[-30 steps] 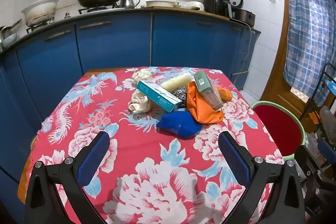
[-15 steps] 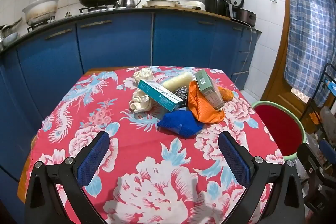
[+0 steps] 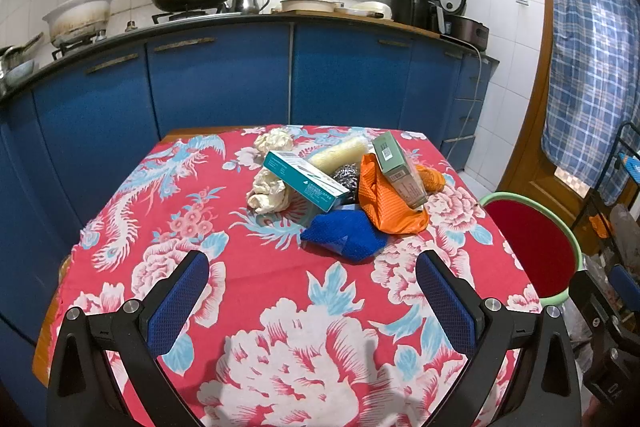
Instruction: Collect trash
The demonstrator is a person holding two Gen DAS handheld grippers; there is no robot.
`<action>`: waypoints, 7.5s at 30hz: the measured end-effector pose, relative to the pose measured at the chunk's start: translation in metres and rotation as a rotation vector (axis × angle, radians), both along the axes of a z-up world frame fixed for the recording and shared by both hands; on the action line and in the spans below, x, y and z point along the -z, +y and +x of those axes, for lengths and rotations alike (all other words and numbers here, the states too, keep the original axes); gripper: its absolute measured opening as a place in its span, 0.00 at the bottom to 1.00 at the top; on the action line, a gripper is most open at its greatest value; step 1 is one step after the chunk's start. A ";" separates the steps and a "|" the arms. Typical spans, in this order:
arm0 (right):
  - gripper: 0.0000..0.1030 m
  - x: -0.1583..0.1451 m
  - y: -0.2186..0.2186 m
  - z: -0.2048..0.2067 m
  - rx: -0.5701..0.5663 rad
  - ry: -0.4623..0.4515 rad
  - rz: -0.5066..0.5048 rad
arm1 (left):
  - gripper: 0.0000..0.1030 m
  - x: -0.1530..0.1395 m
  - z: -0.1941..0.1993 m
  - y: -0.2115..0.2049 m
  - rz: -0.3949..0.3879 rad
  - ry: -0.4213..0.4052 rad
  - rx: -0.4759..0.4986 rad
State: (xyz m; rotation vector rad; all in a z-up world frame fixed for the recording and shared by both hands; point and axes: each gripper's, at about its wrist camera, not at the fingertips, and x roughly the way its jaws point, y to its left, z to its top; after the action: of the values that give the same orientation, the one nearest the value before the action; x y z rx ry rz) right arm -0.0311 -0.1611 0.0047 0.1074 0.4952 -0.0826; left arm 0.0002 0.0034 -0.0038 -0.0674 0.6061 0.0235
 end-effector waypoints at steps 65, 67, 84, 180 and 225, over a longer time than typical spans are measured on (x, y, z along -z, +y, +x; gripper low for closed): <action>0.99 0.004 -0.004 0.005 0.003 0.024 0.018 | 1.00 0.010 0.022 -0.003 0.007 0.049 -0.010; 0.99 0.005 -0.005 0.011 0.003 0.030 0.019 | 1.00 0.011 0.026 -0.003 0.012 0.055 -0.014; 0.99 0.017 -0.015 0.065 -0.040 0.131 0.034 | 0.95 0.036 0.090 -0.007 -0.028 0.176 0.043; 0.86 -0.008 0.034 0.151 -0.220 0.191 0.231 | 0.24 -0.015 0.070 0.049 -0.201 0.007 0.118; 0.99 0.054 -0.016 0.129 -0.197 0.370 0.133 | 0.24 -0.016 0.078 -0.021 -0.172 0.050 0.200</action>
State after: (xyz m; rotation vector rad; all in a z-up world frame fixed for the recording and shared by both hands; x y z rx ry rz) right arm 0.0975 -0.1769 -0.0492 0.1744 0.8787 0.1258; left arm 0.0781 -0.0172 0.0119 -0.1729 0.6619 -0.2217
